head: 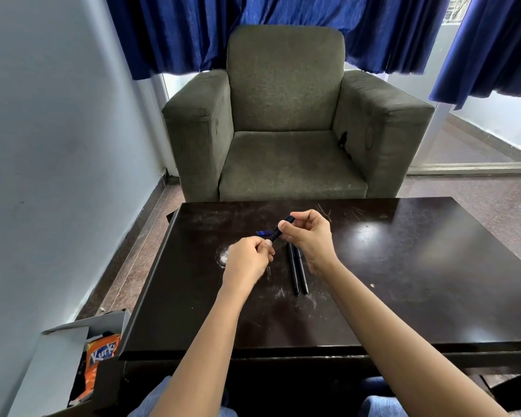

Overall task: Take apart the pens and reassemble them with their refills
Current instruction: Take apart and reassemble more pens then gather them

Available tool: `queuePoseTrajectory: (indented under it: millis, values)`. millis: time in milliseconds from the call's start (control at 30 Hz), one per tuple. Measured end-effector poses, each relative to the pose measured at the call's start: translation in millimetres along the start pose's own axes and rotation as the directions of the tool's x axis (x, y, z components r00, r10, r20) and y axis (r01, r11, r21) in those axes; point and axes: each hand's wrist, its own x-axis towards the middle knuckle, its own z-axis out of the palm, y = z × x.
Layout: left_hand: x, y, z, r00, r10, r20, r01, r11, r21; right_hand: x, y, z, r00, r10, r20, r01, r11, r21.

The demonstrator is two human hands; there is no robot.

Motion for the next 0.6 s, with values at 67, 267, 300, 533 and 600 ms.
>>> queuePoseTrajectory:
  millis: [67,267,300,533,600]
  values:
    - [0,-2,0,1.0,0.001,-0.003,-0.001,1.0,0.004,-1,2,1,1.0,0.009,-0.025,-0.009,1.0,-0.005]
    - [-5,4,4,1.0,0.004,0.014,-0.004,0.999,-0.042,1,-7,-5,0.996,0.091,0.028,-0.093,0.99,0.107]
    - [-7,6,6,1.0,-0.006,0.013,0.006,0.998,-0.063,1,-9,-6,0.994,0.105,0.042,-0.109,0.985,0.137]
    - [-12,7,10,0.984,-0.173,0.038,0.175,0.914,-0.365,4,-13,-13,0.968,0.167,0.187,-0.197,0.968,0.158]
    - [-9,5,10,0.975,-0.224,0.002,0.205,0.89,-0.407,9,-8,-20,0.969,0.199,0.148,-0.214,0.972,0.094]
